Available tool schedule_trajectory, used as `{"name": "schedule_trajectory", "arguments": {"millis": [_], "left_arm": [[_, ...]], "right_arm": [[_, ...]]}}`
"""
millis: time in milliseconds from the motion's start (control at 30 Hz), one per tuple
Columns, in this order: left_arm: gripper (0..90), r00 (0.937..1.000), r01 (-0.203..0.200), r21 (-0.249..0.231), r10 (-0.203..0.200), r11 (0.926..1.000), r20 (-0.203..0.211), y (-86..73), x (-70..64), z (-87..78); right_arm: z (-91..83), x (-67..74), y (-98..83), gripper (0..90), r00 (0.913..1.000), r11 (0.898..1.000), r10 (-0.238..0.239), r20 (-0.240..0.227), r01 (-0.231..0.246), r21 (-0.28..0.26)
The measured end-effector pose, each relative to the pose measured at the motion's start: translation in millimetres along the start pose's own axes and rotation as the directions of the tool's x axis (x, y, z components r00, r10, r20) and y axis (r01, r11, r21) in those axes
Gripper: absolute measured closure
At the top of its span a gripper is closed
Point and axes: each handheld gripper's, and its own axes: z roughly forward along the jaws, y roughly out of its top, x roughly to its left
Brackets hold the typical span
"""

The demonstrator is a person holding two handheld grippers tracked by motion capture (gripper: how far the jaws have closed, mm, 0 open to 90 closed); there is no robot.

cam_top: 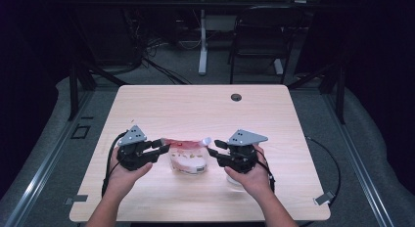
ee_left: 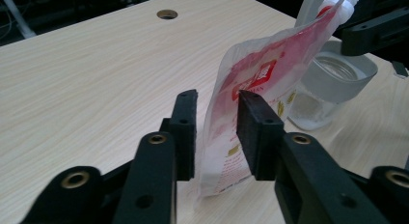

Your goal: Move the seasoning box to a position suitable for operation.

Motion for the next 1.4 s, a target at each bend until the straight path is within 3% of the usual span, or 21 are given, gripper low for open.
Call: {"name": "schedule_trajectory", "arguments": {"millis": [200,300,433,600,1167,1400], "left_arm": [[78.1,1.0000,-0.009,-0.010,0.009,0.9999,-0.001,-0.1,-1.0,-0.7],[79.8,0.9999,-0.014,-0.012,0.014,0.9998,-0.007,-0.7,-2.1,-1.2],[84.6,0.9998,-0.019,-0.014,0.019,0.9997,-0.002,-1.3,-3.9,-2.0],[90.0,0.9995,-0.024,-0.006,0.024,0.9997,-0.019,-0.9,-6.3,-2.4],[90.0,0.9989,-0.044,0.002,0.044,0.9990,0.019,0.2,-19.3,-0.7],[90.0,0.9976,-0.042,-0.008,0.042,0.9991,0.055,-1.9,-23.5,-0.3]], "right_arm": [[10.0,5.5,3.1,62.8,0.9999,1.000,-0.013,-0.006,0.013,-0.017],[9.2,6.5,3.9,63.1,0.9999,1.000,-0.017,0.003,0.017,-0.020],[4.5,8.6,5.1,66.9,0.9995,0.997,-0.033,-0.003,0.032,-0.069],[2.9,8.1,6.0,67.7,0.9996,0.998,-0.025,-0.011,0.024,-0.059],[-14.2,8.3,3.2,67.9,0.9997,0.998,-0.018,-0.017,0.017,-0.054],[-22.1,8.8,-1.0,67.8,0.9998,0.999,-0.010,-0.016,0.010,-0.030]]}}
